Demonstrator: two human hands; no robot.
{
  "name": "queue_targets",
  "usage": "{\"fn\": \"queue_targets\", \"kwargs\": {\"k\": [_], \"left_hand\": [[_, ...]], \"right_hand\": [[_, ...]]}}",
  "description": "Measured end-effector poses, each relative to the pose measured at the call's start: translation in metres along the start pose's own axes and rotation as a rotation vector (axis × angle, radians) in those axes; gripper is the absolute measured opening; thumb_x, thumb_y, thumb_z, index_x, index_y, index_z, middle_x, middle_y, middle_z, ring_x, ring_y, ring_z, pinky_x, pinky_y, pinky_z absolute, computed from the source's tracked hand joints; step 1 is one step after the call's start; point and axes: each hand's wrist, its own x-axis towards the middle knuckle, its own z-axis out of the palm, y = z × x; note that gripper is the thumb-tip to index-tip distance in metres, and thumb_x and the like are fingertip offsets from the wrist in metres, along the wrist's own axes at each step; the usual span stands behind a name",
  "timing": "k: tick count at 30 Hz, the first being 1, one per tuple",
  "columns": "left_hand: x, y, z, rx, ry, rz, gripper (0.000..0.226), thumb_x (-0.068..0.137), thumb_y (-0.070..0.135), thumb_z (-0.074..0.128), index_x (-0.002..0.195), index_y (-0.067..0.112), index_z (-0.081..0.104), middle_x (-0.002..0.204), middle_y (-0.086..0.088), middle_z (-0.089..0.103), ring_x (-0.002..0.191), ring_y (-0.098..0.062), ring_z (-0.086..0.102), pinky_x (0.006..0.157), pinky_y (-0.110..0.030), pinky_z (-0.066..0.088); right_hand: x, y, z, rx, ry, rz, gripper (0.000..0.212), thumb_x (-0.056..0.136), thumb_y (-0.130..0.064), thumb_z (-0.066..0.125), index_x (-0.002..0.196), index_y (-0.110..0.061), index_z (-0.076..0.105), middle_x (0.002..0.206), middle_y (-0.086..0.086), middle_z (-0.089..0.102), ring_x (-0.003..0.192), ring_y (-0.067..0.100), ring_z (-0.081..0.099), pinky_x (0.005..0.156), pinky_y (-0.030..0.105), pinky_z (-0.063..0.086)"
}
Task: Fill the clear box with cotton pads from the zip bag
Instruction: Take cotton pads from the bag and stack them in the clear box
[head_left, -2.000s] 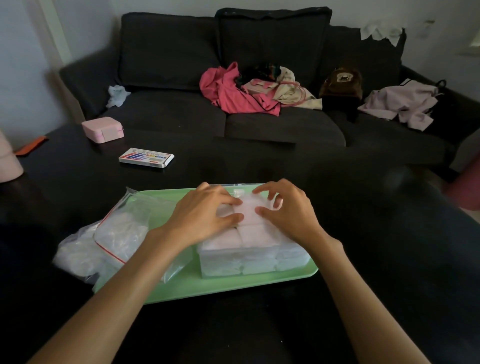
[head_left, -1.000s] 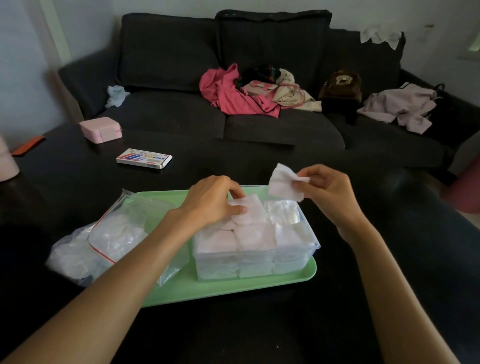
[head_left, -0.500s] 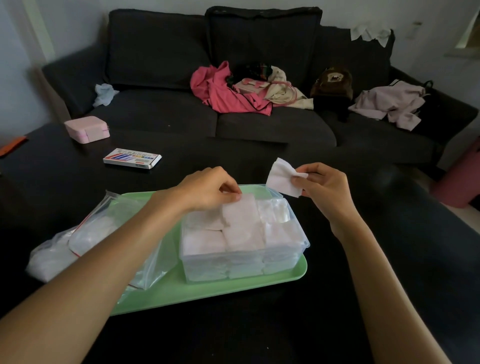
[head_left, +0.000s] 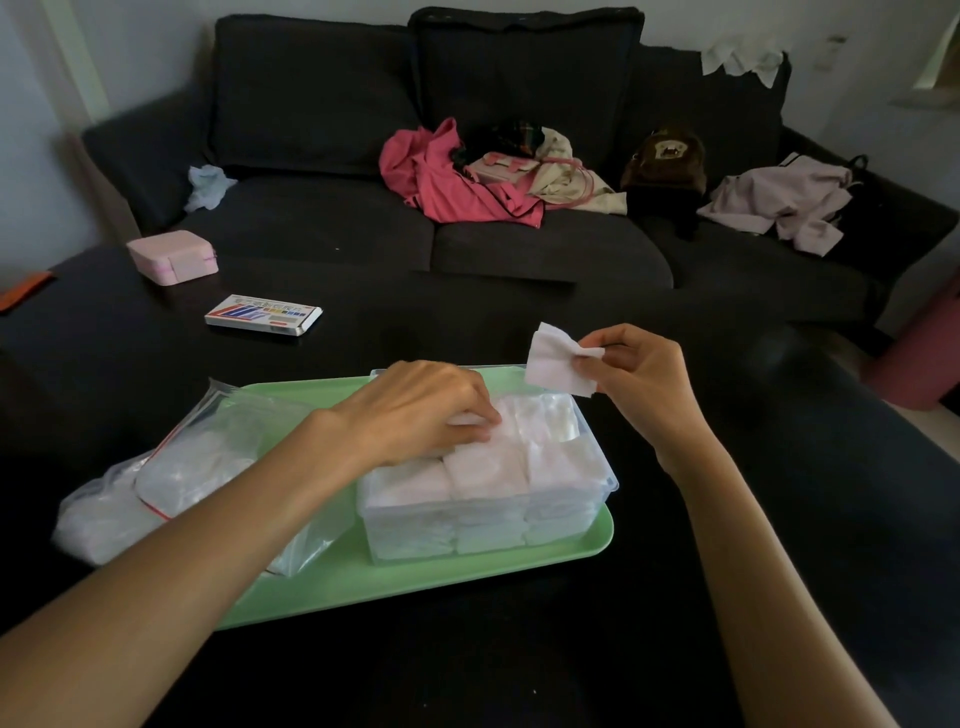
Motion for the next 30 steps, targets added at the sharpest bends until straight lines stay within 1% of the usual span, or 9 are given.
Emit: {"fn": "queue_targets", "kwargs": {"k": [5,14,18,20,22,23,25,27,30], "left_hand": [[0.0,0.003,0.01,0.077,-0.008,-0.002,0.031,0.093,0.045,0.051,0.122,0.042,0.059,0.123,0.021,0.056,0.103,-0.011,0.058,0.063,-0.025,0.029],[-0.007,-0.006,0.0,0.074,0.001,-0.07,0.034,0.087,0.052,0.055,0.118,0.043,0.06,0.118,0.02,0.06,0.108,-0.008,0.055,0.063,-0.028,0.033],[-0.006,0.0,0.0,0.098,-0.046,-0.052,0.027,0.092,0.044,0.051,0.117,0.04,0.062,0.121,0.017,0.059,0.112,-0.013,0.053,0.083,-0.031,0.039],[-0.007,-0.005,-0.016,-0.107,0.106,-0.198,0.023,0.092,0.04,0.053,0.113,0.04,0.064,0.116,0.015,0.063,0.107,-0.012,0.057,0.088,-0.033,0.044],[-0.009,-0.013,-0.04,-0.423,0.307,-0.362,0.022,0.093,0.039,0.052,0.109,0.035,0.067,0.105,0.013,0.068,0.095,-0.007,0.063,0.084,-0.033,0.049],[-0.009,-0.015,-0.051,-0.581,0.329,-0.429,0.024,0.094,0.042,0.049,0.106,0.033,0.067,0.102,0.012,0.069,0.09,-0.005,0.065,0.08,-0.031,0.05],[-0.009,-0.015,-0.068,-0.849,0.193,-0.545,0.033,0.093,0.053,0.042,0.102,0.03,0.063,0.097,0.01,0.07,0.084,-0.003,0.067,0.068,-0.026,0.049],[-0.012,-0.013,-0.07,-0.951,0.022,-0.618,0.033,0.088,0.056,0.049,0.098,0.028,0.062,0.092,0.009,0.071,0.079,-0.003,0.069,0.06,-0.021,0.049],[-0.021,-0.017,-0.054,-0.923,0.055,-0.618,0.014,0.086,0.03,0.066,0.099,0.024,0.067,0.082,0.008,0.073,0.068,0.005,0.067,0.053,-0.01,0.049]], "right_hand": [[0.0,0.0,0.001,-0.026,-0.019,-0.008,0.019,0.083,-0.008,0.067,0.082,-0.026,0.064,0.082,-0.009,0.068,0.073,-0.001,0.066,0.057,0.01,0.05],[-0.004,-0.002,-0.001,-0.019,-0.03,0.018,0.018,0.083,-0.009,0.067,0.082,-0.026,0.064,0.082,-0.008,0.069,0.073,-0.003,0.066,0.057,0.009,0.049],[-0.004,-0.006,-0.001,-0.01,-0.033,0.042,0.017,0.083,-0.009,0.067,0.083,-0.025,0.064,0.084,-0.008,0.069,0.074,-0.002,0.066,0.057,0.01,0.05],[-0.003,-0.011,-0.001,0.063,-0.043,0.073,0.014,0.084,-0.009,0.066,0.084,-0.023,0.065,0.086,-0.007,0.069,0.075,-0.002,0.067,0.059,0.011,0.052],[-0.003,-0.017,0.0,0.164,-0.085,0.12,0.011,0.084,-0.009,0.066,0.088,-0.02,0.066,0.09,-0.004,0.07,0.079,0.003,0.068,0.062,0.015,0.054],[-0.004,-0.021,0.003,0.208,-0.127,0.146,0.011,0.084,-0.009,0.066,0.089,-0.019,0.067,0.091,-0.002,0.07,0.082,0.006,0.069,0.064,0.017,0.054],[-0.007,-0.029,0.015,0.267,-0.227,0.193,0.013,0.083,-0.008,0.067,0.091,-0.019,0.068,0.093,0.0,0.071,0.083,0.01,0.069,0.066,0.02,0.055],[-0.012,-0.034,0.034,0.245,-0.29,0.209,0.015,0.082,-0.007,0.067,0.092,-0.019,0.068,0.093,0.0,0.071,0.085,0.011,0.069,0.068,0.021,0.057],[-0.017,-0.038,0.06,0.21,-0.307,0.205,0.017,0.082,-0.007,0.068,0.094,-0.019,0.068,0.091,0.001,0.07,0.083,0.011,0.069,0.067,0.019,0.056]]}}
